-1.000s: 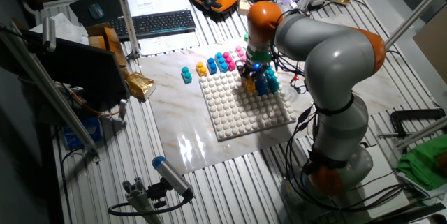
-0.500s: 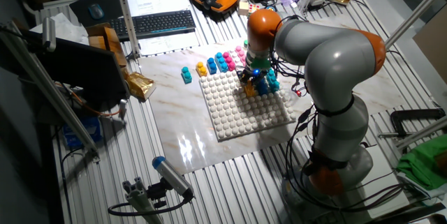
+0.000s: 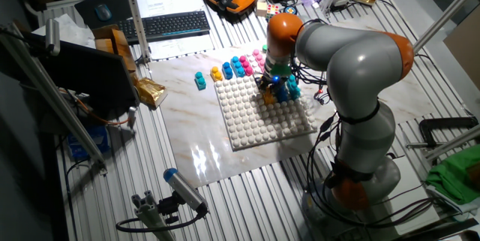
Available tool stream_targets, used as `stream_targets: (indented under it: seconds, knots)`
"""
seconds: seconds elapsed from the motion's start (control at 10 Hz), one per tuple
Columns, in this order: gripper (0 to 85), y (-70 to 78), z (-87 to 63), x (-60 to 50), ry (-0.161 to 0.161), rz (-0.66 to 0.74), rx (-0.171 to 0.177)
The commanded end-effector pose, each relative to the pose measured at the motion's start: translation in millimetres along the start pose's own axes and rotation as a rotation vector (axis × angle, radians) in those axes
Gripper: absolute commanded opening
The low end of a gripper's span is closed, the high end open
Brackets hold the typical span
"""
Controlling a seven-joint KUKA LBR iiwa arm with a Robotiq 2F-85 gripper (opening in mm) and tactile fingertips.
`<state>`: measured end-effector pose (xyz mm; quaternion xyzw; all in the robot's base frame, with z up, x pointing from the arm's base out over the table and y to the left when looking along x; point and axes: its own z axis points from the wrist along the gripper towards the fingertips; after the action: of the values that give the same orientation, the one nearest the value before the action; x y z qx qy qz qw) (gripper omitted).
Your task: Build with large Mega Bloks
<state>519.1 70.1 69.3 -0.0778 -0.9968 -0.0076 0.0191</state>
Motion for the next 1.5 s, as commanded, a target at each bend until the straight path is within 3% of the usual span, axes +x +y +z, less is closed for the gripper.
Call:
stream_targets:
  seconds: [0.0,0.5,0.6,0.7,0.9,1.1,1.4]
  knots:
    - [1.0,0.3,1.0,-0.1,-0.002,-0.002,0.000]
    - [1.0,1.6,11.2,-0.8,-0.015,-0.008,-0.003]
    - [5.0,1.7,10.6,-0.8,-0.011,-0.005,0.000]
    - [16.0,2.4,10.2,-0.5,-0.005,0.015,0.001]
    - [55.7,3.9,8.6,0.0,-0.014,0.045,0.016]
    - [61.3,3.2,5.0,-2.1,-0.010,0.045,0.010]
    - [63.3,4.5,-22.3,-8.0,-0.005,0.069,0.038]
